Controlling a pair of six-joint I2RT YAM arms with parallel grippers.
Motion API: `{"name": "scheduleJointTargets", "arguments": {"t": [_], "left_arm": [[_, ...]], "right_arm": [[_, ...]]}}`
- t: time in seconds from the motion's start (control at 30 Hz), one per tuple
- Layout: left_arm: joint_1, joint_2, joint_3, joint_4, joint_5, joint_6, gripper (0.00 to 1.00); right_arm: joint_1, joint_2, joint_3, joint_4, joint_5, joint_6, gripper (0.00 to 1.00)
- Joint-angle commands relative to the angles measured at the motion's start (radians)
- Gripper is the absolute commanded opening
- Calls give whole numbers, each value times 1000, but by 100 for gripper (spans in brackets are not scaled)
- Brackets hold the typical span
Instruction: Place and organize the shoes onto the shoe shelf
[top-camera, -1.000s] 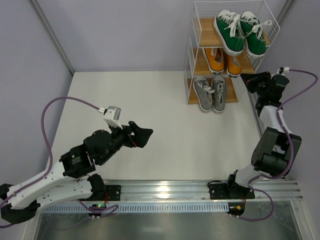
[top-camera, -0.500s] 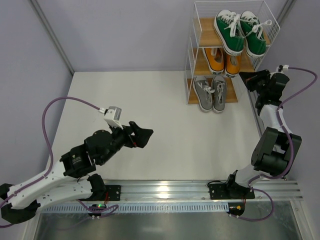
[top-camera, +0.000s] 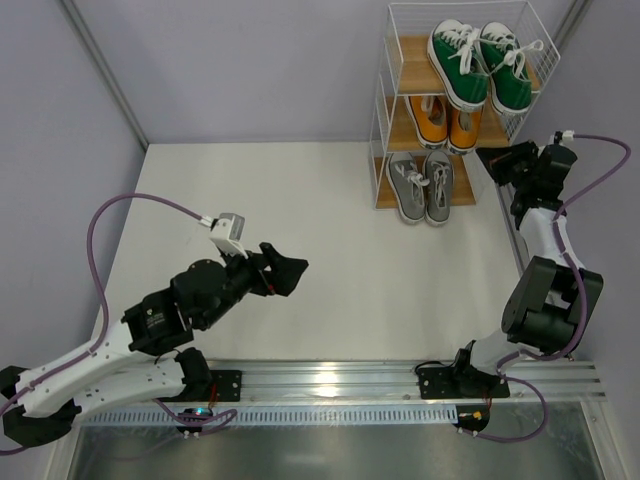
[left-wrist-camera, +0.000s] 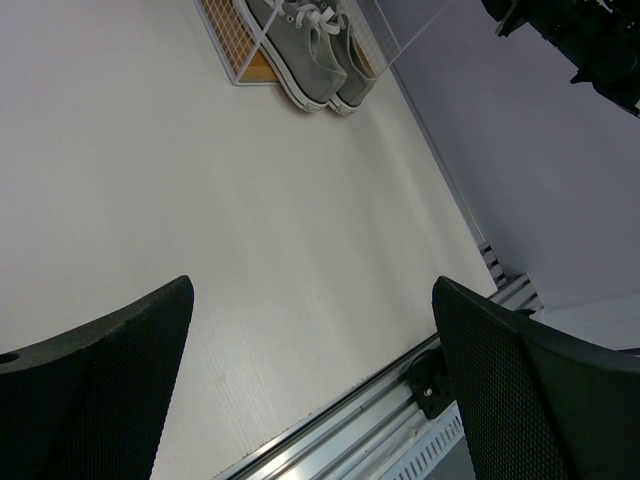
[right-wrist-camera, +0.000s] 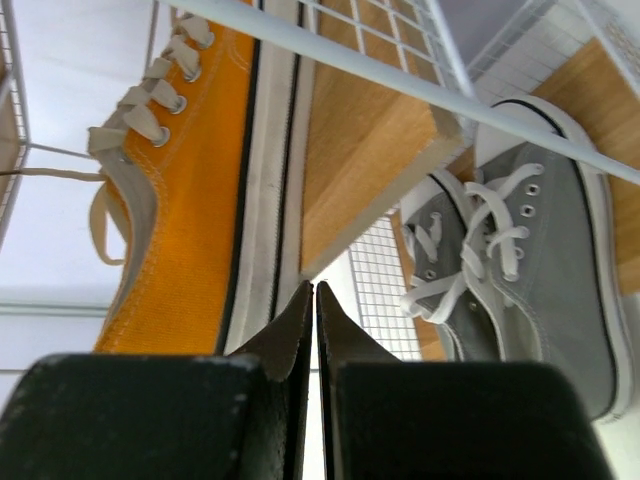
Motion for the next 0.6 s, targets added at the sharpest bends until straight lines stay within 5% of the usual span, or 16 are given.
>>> {"name": "scheduleJointTargets", "arguments": {"t": [0.0, 0.27, 0.57], "left_arm": [[-1, -19, 2, 17, -2, -2, 100], [-1, -22, 9, 8, 7, 14, 100], [-1, -31, 28, -17, 20, 35, 100]], "right_arm": [[-17, -116, 48, -128, 108, -112, 4], [-47, -385, -4, -317, 257, -264, 4], [-61, -362, 184, -382, 297, -290, 4]]}}
